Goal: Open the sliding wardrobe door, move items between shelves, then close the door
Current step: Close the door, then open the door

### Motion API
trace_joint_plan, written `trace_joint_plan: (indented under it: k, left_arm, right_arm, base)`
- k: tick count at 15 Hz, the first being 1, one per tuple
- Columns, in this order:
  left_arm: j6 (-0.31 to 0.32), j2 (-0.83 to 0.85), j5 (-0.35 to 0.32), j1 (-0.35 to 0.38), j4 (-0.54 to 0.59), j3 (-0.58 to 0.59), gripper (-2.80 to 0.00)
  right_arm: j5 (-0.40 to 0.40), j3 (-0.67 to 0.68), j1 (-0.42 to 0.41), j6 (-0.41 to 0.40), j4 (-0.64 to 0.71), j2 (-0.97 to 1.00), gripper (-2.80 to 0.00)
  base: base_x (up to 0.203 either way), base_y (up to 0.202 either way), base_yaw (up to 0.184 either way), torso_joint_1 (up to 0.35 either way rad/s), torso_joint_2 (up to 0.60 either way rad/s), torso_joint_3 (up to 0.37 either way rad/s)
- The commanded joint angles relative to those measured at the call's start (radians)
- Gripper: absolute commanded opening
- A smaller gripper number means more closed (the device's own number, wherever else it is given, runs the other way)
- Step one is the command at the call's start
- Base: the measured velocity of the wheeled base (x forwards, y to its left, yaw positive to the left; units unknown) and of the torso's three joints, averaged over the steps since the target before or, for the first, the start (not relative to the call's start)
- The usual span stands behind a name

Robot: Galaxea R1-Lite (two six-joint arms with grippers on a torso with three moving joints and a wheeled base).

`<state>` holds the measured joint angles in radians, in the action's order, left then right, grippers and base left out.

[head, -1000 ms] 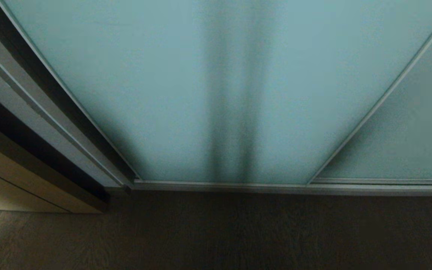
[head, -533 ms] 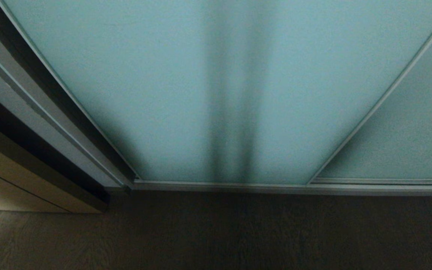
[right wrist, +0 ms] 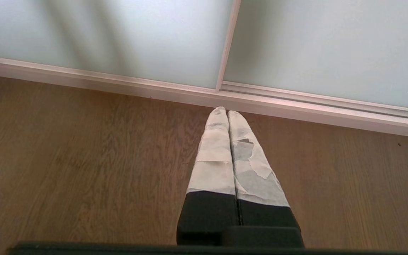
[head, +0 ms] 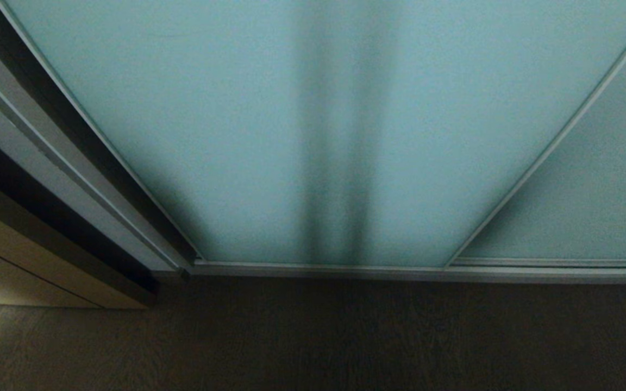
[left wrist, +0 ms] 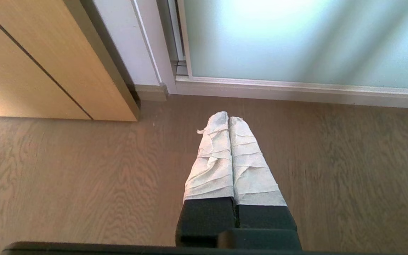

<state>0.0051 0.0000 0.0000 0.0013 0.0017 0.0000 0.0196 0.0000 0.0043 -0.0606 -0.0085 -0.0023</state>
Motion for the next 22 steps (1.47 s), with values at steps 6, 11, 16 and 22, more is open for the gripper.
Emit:
trace_joint_plan:
  k: [6, 11, 16, 22]
  left_arm:
    - [0.019, 0.002, -0.002, 0.0, 0.001, 0.0, -2.8]
    - [0.026, 0.002, 0.005, 0.003, 0.004, -0.002, -2.8]
    - [0.034, 0.093, -0.026, 0.003, 0.03, -0.178, -2.8]
    - [0.032, 0.435, 0.113, 0.004, -0.079, -0.643, -2.8]
  right_arm:
    - [0.0, 0.0, 0.0, -0.001, -0.001, -0.001, -2.8]
    - [0.0, 0.0, 0.0, -0.001, -0.001, -0.001, -2.8]
    - [0.0, 0.0, 0.0, -0.001, -0.001, 0.0, -2.8]
    - [0.0, 0.0, 0.0, -0.001, -0.001, -0.001, -2.8]
  base:
    - [0.0, 0.0, 0.0, 0.0, 0.0, 0.0]
    - [0.0, 0.0, 0.0, 0.0, 0.0, 0.0]
    - [0.0, 0.0, 0.0, 0.0, 0.0, 0.0]
    - [0.0, 0.0, 0.0, 0.0, 0.0, 0.0]
